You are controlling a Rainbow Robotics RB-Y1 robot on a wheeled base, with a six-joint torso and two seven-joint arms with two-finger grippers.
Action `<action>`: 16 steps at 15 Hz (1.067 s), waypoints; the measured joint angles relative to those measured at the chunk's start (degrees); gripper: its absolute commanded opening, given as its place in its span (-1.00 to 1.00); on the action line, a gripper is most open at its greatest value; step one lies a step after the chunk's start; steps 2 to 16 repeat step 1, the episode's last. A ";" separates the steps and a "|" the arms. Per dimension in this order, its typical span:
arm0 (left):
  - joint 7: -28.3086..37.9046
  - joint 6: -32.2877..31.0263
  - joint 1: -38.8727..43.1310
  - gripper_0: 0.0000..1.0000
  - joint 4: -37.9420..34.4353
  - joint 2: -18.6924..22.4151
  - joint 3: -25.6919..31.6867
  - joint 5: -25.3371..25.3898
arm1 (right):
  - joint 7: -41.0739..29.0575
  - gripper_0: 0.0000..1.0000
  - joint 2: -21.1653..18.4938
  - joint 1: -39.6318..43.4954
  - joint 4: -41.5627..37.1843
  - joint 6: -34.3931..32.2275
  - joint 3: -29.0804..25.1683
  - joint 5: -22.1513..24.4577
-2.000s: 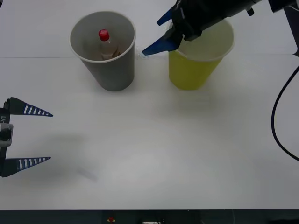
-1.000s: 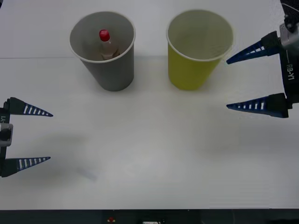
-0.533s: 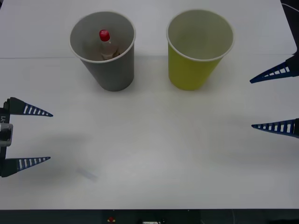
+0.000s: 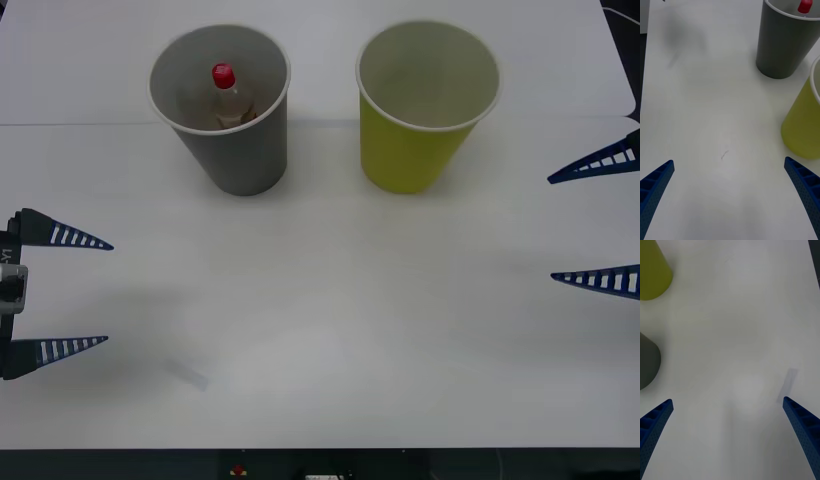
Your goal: Put the can into the green bin and the plastic bottle into the gray bin
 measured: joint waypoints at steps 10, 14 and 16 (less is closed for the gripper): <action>0.00 0.00 0.00 1.00 0.00 0.00 0.00 0.00 | 0.00 1.00 0.00 0.00 0.05 0.00 -0.02 -0.05; 0.00 0.00 0.00 1.00 0.00 0.00 0.00 0.00 | 0.00 1.00 0.00 0.00 0.05 0.00 -0.02 -0.05; 0.00 0.00 0.00 1.00 0.00 0.00 0.00 0.00 | 0.00 1.00 0.00 0.00 0.05 0.00 -0.02 -0.05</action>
